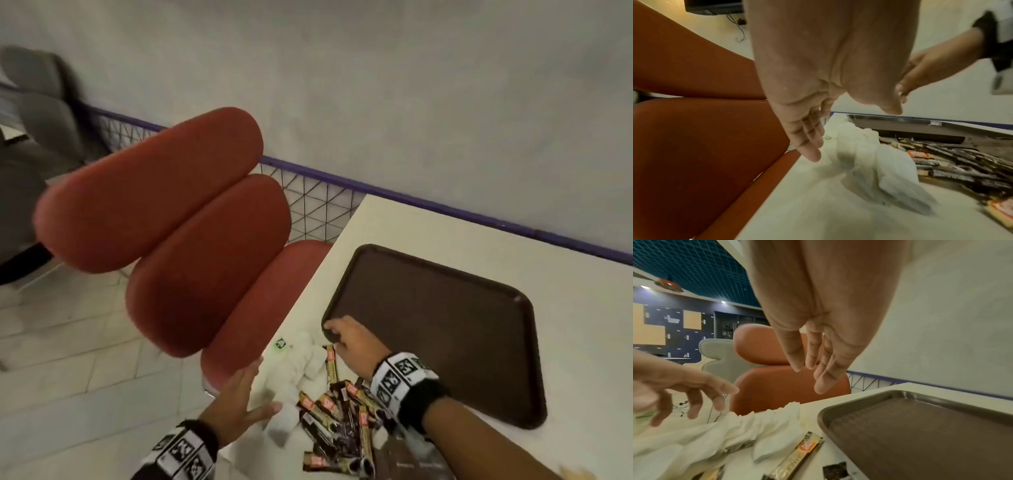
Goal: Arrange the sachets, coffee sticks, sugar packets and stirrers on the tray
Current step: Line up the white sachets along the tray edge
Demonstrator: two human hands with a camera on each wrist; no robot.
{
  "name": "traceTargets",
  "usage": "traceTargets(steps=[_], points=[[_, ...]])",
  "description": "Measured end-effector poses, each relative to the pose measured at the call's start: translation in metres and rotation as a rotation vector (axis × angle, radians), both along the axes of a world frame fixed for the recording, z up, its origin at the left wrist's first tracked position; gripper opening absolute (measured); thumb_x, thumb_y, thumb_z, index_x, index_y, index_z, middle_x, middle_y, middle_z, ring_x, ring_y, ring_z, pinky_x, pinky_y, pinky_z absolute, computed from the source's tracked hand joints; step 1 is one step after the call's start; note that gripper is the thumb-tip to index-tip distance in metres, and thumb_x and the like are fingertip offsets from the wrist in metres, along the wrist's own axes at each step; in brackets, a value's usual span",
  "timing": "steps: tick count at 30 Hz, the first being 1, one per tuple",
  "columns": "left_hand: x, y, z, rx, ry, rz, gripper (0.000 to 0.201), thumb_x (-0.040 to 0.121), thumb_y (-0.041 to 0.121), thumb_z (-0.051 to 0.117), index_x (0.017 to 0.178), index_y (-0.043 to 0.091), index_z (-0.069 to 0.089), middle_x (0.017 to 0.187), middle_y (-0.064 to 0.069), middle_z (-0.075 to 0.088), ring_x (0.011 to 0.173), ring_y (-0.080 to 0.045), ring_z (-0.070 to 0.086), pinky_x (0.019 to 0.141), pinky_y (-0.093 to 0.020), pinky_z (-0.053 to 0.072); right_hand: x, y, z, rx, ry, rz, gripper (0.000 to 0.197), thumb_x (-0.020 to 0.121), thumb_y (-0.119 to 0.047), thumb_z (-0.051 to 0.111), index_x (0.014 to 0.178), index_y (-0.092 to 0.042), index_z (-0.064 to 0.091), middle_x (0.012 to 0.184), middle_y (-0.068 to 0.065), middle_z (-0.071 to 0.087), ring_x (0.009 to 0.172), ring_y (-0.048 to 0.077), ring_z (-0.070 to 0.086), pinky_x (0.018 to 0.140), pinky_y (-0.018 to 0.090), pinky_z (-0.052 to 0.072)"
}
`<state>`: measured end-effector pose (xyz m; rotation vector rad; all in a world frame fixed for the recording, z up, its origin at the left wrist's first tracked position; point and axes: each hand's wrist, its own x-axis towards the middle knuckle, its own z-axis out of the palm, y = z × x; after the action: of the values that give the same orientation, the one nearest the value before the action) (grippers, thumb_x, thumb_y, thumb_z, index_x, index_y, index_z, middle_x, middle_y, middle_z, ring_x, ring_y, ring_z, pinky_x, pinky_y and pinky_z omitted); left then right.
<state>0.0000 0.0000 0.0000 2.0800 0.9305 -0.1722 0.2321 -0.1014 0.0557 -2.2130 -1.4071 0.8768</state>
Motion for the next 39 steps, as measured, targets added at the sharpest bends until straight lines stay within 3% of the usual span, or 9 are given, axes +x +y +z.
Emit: traceTargets(steps=[4,7,10,16,21,26,30,34,39], points=[[0.01,-0.008,-0.003,0.002,0.101,-0.044,0.142,0.038,0.09,0.048,0.15,0.018,-0.002,0.142,-0.005,0.029,0.131,-0.016,0.031,0.109,-0.028,0.029,-0.013,0.035,-0.009,-0.112,0.067,0.042,0.056,0.09,0.002,0.039,0.142,-0.017,0.032,0.143,0.009,0.035,0.131,0.024,0.039,0.109,0.032,0.034],[0.017,-0.013,-0.009,0.016,0.17,-0.06,0.131,0.056,0.063,0.072,0.149,0.015,-0.005,0.144,-0.005,0.026,0.133,-0.018,0.03,0.111,-0.031,0.03,-0.023,0.051,-0.015,-0.212,0.035,0.13,0.067,0.087,0.006,0.037,0.147,-0.018,0.021,0.149,0.009,0.027,0.136,0.026,0.031,0.112,0.033,0.03],[0.023,-0.009,-0.016,0.028,0.184,-0.037,0.124,0.061,0.042,0.082,0.149,0.016,-0.002,0.144,-0.005,0.026,0.132,-0.021,0.032,0.11,-0.035,0.034,-0.028,0.063,-0.019,-0.295,0.001,0.137,0.072,0.086,0.007,0.039,0.149,-0.017,0.012,0.15,0.011,0.025,0.138,0.029,0.028,0.112,0.039,0.03],[0.031,0.006,-0.018,-0.03,0.112,0.055,0.104,0.071,0.02,0.078,0.149,0.011,0.011,0.147,-0.01,0.025,0.133,-0.025,0.035,0.11,-0.032,0.032,-0.024,0.069,-0.047,-0.435,-0.055,0.075,0.081,0.086,-0.004,0.047,0.149,-0.023,-0.001,0.141,0.014,0.04,0.122,0.033,0.049,0.1,0.043,0.044],[0.035,0.014,-0.021,-0.033,0.093,0.066,0.093,0.074,0.025,0.076,0.147,0.013,0.019,0.142,-0.01,0.035,0.127,-0.023,0.041,0.107,-0.03,0.035,-0.015,0.066,-0.06,-0.407,0.033,0.014,0.072,0.087,-0.005,0.041,0.148,-0.026,0.011,0.15,0.008,0.033,0.133,0.027,0.04,0.108,0.039,0.038],[0.047,0.021,-0.023,0.001,0.101,0.048,0.09,0.076,0.029,0.074,0.147,0.016,0.021,0.129,-0.01,0.045,0.114,-0.023,0.049,0.101,-0.029,0.039,-0.018,0.062,-0.057,-0.343,0.149,0.003,0.071,0.085,0.001,0.052,0.147,-0.016,0.022,0.149,0.01,0.033,0.136,0.025,0.034,0.111,0.029,0.032],[0.059,0.027,-0.024,-0.003,0.092,0.05,0.084,0.077,0.028,0.073,0.145,0.017,0.025,0.111,-0.004,0.046,0.098,-0.015,0.046,0.094,-0.026,0.04,-0.018,0.061,-0.054,-0.36,0.154,0.004,0.069,0.081,-0.002,0.061,0.142,-0.011,0.03,0.143,0.011,0.04,0.131,0.027,0.041,0.107,0.031,0.037],[0.068,0.034,-0.025,-0.028,0.136,0.066,0.098,0.074,0.03,0.076,0.149,0.016,0.014,0.134,-0.01,0.035,0.122,-0.027,0.044,0.108,-0.037,0.036,-0.024,0.059,-0.051,-0.281,0.052,0.05,0.038,0.089,-0.006,0.05,0.126,-0.01,0.05,0.128,0.011,0.055,0.117,0.029,0.054,0.098,0.034,0.045],[0.08,0.039,-0.019,0.01,0.156,0.012,0.104,0.074,0.029,0.076,0.15,0.015,0.008,0.149,-0.01,0.021,0.137,-0.03,0.029,0.113,-0.043,0.03,-0.022,0.049,-0.043,-0.199,0.102,0.042,0.033,0.092,-0.015,0.046,0.125,-0.011,0.051,0.124,0.011,0.057,0.112,0.028,0.056,0.098,0.035,0.045]])
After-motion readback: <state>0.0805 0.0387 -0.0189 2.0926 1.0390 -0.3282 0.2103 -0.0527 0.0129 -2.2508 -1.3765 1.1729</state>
